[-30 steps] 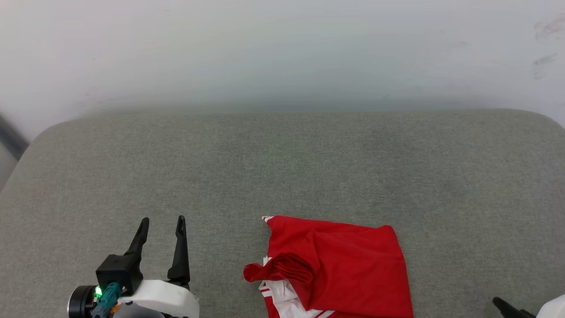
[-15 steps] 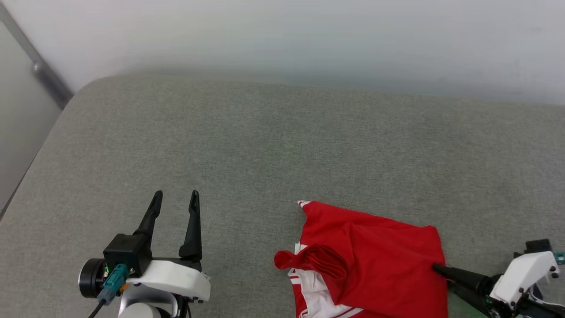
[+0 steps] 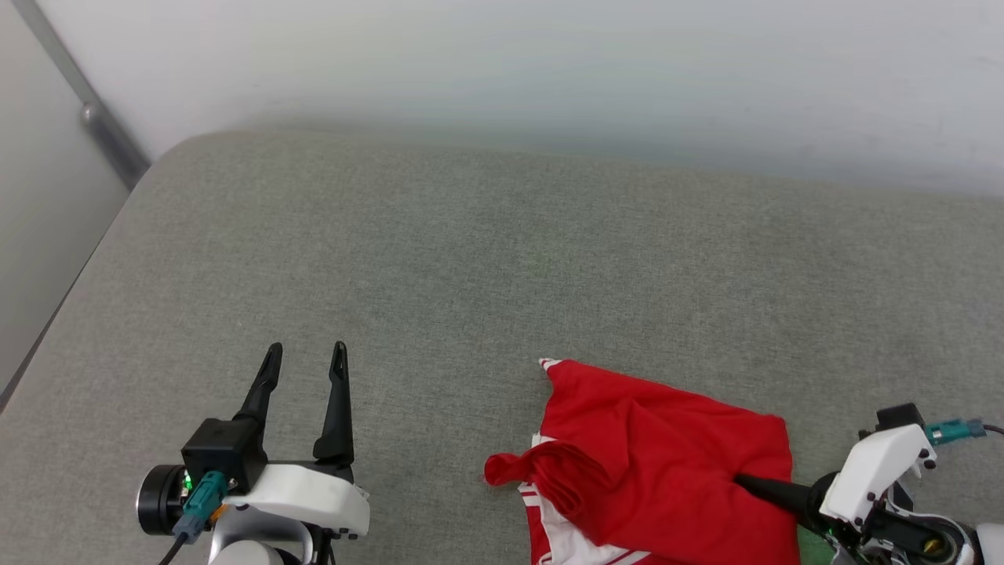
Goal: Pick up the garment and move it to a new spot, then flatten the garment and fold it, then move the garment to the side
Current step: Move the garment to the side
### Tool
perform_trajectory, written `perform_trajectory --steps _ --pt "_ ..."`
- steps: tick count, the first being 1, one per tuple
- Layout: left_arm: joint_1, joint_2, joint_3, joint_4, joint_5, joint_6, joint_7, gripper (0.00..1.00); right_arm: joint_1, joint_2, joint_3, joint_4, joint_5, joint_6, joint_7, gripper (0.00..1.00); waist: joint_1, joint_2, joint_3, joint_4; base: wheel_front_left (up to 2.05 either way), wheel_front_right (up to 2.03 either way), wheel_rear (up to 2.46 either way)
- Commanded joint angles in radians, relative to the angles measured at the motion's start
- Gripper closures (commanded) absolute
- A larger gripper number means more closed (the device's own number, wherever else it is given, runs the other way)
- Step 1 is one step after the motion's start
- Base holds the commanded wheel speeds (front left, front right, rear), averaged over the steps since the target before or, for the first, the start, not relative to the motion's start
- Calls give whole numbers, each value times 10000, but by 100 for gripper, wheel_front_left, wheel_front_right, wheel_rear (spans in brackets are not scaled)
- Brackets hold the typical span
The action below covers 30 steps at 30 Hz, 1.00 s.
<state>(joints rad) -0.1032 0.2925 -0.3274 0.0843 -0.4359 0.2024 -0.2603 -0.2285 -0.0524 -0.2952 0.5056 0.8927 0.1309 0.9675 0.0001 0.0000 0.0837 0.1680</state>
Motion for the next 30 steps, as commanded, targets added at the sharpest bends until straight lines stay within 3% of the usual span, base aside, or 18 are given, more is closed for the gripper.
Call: perform_trajectory --steps 1,7,15,23,30 --pt "126 -44 34 15 57 -30 -66 0 -122 -46 179 -229 -138 -4 -116 100 -1 0 -185 -170 0 0 0" --pt "392 -36 129 33 124 -59 -56 0 101 -662 1641 -1507 -1224 -4 -722 100 -1 0 -612 -877 0 0 0" --pt "500 -70 400 -315 204 -28 -45 0 -668 -1737 3453 -2159 -3178 -4 -1127 100 -1 0 -243 -2789 0 0 0" --pt "-166 183 405 -597 512 -286 -11 0 -2193 -2364 4440 -1531 -4404 -6 -2321 100 -1 0 1128 -4902 0 0 0" --pt "-1650 639 44 -1130 1025 -715 484 0 -3960 -3108 4372 -383 -5287 -6 -3670 100 -1 0 2931 -5417 0 0 0"
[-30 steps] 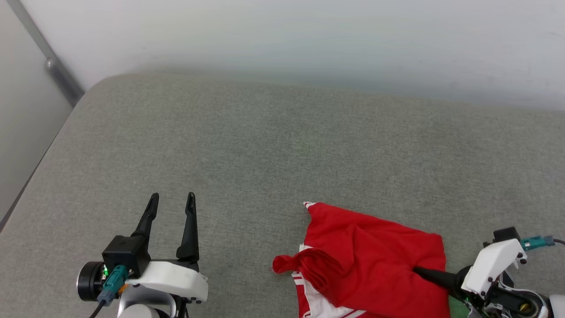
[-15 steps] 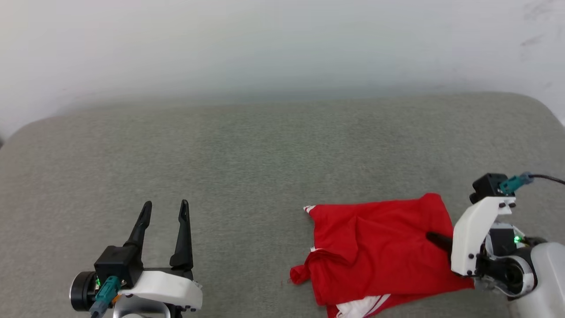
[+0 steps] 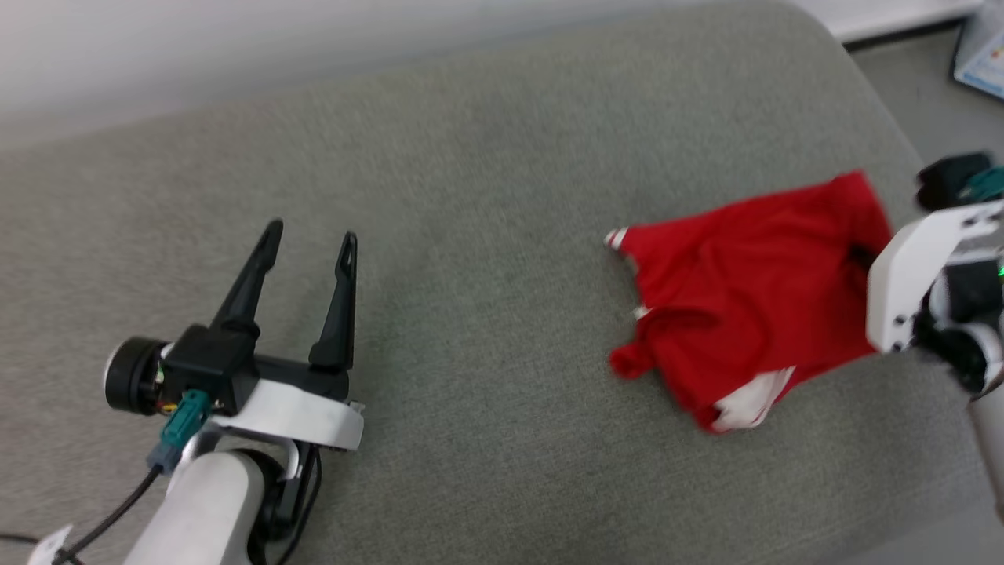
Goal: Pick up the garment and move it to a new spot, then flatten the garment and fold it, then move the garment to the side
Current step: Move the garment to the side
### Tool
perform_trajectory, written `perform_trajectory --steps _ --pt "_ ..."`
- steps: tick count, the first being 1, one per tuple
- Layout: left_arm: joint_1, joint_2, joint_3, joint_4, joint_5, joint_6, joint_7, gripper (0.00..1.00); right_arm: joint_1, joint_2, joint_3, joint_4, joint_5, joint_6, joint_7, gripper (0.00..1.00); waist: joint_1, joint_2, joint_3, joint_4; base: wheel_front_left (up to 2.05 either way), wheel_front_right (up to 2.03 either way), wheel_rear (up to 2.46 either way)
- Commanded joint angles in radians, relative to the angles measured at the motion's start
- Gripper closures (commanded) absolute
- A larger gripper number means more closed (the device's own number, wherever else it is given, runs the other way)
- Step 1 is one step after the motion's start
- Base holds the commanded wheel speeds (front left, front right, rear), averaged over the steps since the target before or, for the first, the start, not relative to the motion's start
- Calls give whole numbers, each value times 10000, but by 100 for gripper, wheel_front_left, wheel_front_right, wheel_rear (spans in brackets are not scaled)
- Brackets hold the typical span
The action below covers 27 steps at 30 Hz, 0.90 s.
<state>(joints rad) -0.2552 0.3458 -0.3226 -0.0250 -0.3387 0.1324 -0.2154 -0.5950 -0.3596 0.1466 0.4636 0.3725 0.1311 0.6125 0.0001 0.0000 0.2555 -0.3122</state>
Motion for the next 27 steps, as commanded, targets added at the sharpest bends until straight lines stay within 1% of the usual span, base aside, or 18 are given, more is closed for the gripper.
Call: perform_trajectory --steps 1,6,9,11,15,16,17,18,19,21,23,27 --pt "-310 153 -51 -117 107 -81 116 0 -511 -109 -154 192 -199 -8 -318 100 -1 0 1433 -628 0 0 0" --pt "-954 438 -199 -399 327 -270 528 0 -1467 -641 -814 974 -493 -9 -1275 100 -1 0 2317 -530 0 0 0" --pt "-1267 624 -234 -661 470 -361 721 0 -1928 -930 -1448 1432 -793 -9 -1873 100 -1 0 2745 -422 0 0 0" --pt "-1429 773 -222 -811 568 -415 819 0 -2148 -894 -1968 1792 -874 -8 -2234 100 -1 0 2981 -375 0 0 0" --pt "-1695 923 -226 -1010 632 -447 982 0 -2492 -722 -2544 2449 -1332 -9 -3224 100 -1 0 3314 -298 0 0 0" --pt "-1757 937 -236 -1042 645 -459 1025 0 -2545 -646 -2685 2656 -1415 -9 -3438 97 -1 0 3382 -272 0 0 0" --pt "-1818 940 -259 -1057 645 -473 1047 0 -2608 -553 -2823 2871 -1522 -9 -3651 67 -1 0 3442 -249 0 0 0" --pt "-1861 948 -281 -1057 634 -492 1067 0 -2662 -505 -2911 3082 -1690 -9 -3855 10 -1 0 3491 -222 0 0 0" --pt "-1901 949 -307 -1055 649 -504 1098 0 -2722 -447 -2998 3289 -1797 -9 -4038 0 -1 0 3529 -198 0 0 0" --pt "-1942 952 -349 -1025 662 -501 1108 0 -2814 -430 -3266 3698 -2170 -9 -4427 0 -1 0 3553 -172 0 0 0" --pt "-1950 946 -369 -1007 660 -503 1099 0 -2837 -398 -3425 3909 -2267 -9 -4563 0 -1 0 3538 -163 0 0 0" --pt "-1725 938 -351 -841 556 -428 1011 0 -2947 -406 -3938 4453 -2891 -9 -5106 0 -1 0 3261 -211 0 0 0"
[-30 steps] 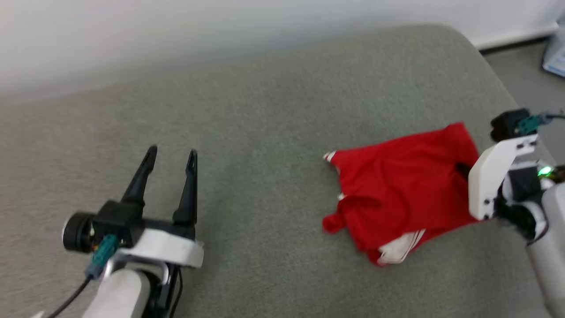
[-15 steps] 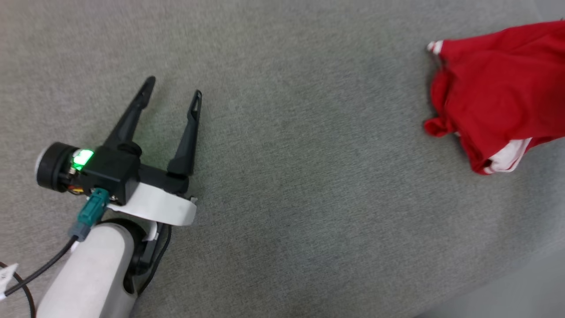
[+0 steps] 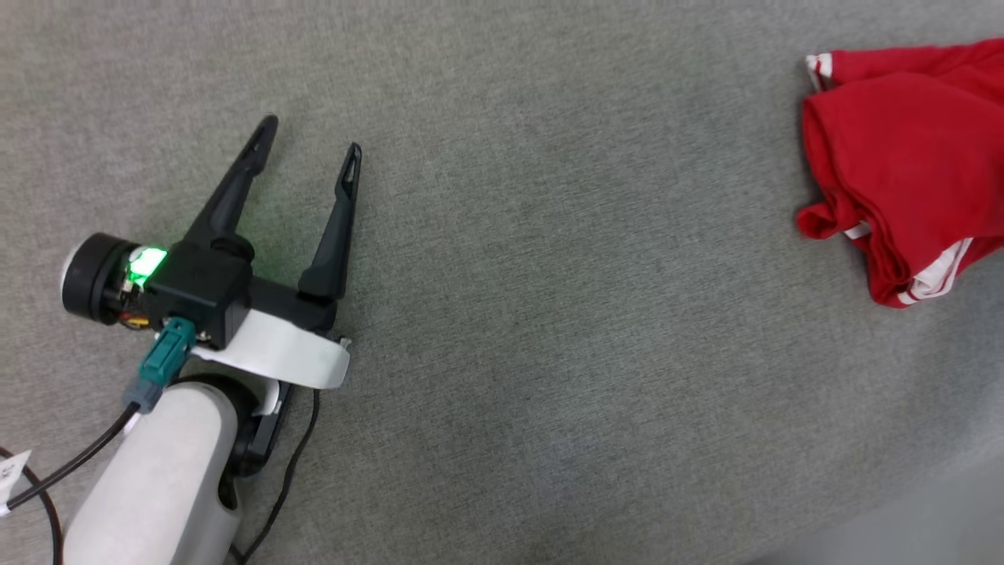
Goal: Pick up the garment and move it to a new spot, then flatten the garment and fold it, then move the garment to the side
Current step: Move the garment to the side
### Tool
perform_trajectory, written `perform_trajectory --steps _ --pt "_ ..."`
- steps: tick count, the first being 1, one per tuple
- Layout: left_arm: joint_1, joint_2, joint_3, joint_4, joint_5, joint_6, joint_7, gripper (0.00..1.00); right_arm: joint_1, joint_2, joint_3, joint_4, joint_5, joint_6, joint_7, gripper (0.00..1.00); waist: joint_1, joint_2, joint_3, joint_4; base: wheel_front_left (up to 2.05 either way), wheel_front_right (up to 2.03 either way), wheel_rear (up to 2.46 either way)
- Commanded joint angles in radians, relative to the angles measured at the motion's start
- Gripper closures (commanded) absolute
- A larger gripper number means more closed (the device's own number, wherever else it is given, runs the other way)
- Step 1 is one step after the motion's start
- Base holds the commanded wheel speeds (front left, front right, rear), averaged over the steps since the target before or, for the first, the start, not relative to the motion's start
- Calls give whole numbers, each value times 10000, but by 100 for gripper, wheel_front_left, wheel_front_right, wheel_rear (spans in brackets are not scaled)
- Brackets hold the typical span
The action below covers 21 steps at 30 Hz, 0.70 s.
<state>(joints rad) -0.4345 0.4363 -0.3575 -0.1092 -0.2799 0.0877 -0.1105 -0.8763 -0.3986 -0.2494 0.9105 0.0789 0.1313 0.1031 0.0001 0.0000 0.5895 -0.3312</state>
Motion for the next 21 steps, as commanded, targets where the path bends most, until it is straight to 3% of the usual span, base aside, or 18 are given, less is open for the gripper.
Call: perform_trajectory --steps 1,7,14,21 --pt "152 27 16 55 -58 29 -82 0 -104 -89 -11 63 -220 -11 -102 0 -1 0 -208 -43 0 0 0" --pt "799 -221 71 446 -339 257 -430 0 535 -62 81 -139 -1000 -11 -777 0 -1 0 -1344 -197 0 0 0" --pt "1667 -620 46 869 -718 506 -859 0 2287 831 145 -1247 -1110 -11 -810 0 -1 0 -2832 -138 0 0 0" --pt "2499 -929 63 1241 -1120 696 -1059 0 4687 1891 540 -3357 -677 -11 -553 0 -1 0 -4045 184 0 0 0"
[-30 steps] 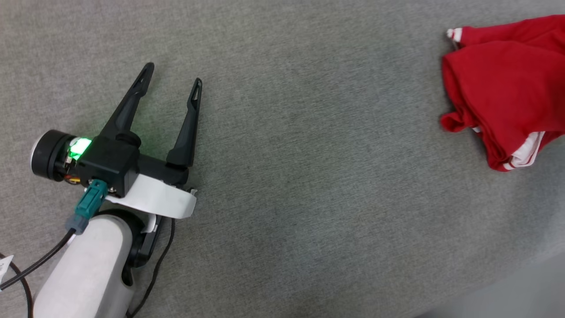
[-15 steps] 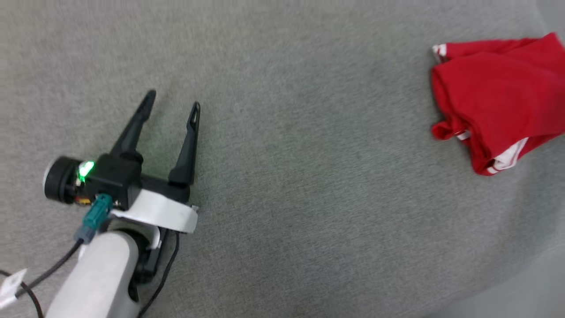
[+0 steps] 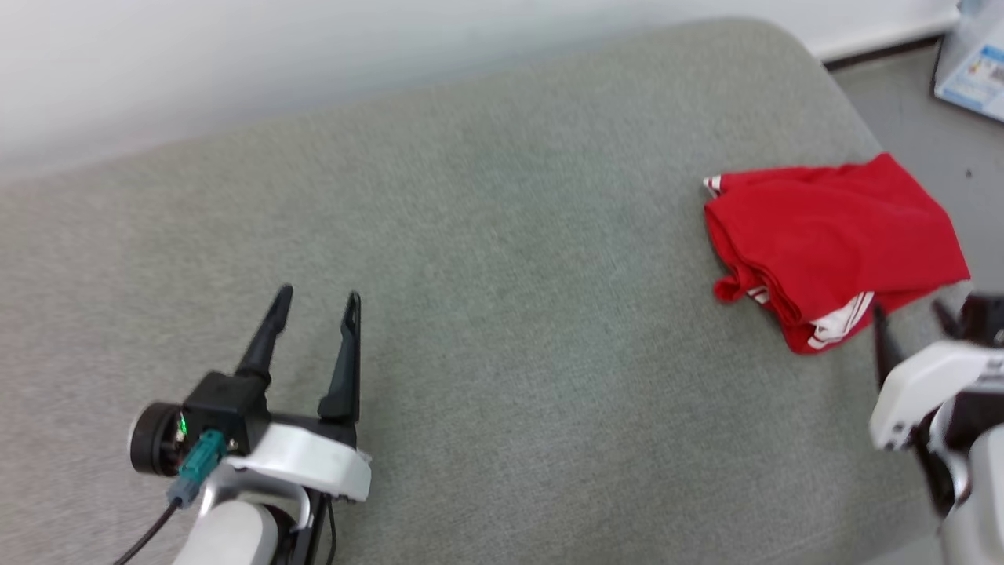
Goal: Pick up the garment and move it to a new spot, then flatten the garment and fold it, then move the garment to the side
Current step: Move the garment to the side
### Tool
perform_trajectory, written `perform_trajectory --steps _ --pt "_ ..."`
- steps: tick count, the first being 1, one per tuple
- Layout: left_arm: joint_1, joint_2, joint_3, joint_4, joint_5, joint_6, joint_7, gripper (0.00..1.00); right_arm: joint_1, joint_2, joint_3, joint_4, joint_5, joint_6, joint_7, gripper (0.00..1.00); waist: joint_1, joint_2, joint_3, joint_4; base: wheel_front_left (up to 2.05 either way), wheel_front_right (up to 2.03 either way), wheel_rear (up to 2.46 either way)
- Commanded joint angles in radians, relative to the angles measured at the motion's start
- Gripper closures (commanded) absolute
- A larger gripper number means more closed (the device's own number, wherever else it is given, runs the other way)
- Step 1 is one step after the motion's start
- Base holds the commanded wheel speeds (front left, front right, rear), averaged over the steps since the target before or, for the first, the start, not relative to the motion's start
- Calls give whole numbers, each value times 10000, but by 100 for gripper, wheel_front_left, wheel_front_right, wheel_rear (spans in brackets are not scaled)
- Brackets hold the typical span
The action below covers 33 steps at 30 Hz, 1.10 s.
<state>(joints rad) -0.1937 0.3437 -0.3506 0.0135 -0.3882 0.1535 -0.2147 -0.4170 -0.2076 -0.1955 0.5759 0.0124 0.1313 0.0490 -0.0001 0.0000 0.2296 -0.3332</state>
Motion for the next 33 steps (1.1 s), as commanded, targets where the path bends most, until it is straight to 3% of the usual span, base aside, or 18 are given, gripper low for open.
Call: perform_trajectory --steps 1,11,20,33 --pt "182 -41 19 23 -58 79 -51 0 405 134 96 -337 172 -10 12 0 1 0 -561 279 0 0 0" --pt "978 -605 329 584 -512 405 -375 0 2488 1083 1050 -3148 1122 -10 -67 0 1 0 -1504 1552 0 0 0" --pt "1613 -318 807 1007 -304 728 -472 0 3648 1413 1483 -5289 982 -10 -293 0 1 0 -2268 2727 0 0 0" --pt "2355 -161 614 990 -347 742 -358 0 5001 1565 1525 -6307 1023 -10 16 0 1 0 -2907 2779 0 0 0"
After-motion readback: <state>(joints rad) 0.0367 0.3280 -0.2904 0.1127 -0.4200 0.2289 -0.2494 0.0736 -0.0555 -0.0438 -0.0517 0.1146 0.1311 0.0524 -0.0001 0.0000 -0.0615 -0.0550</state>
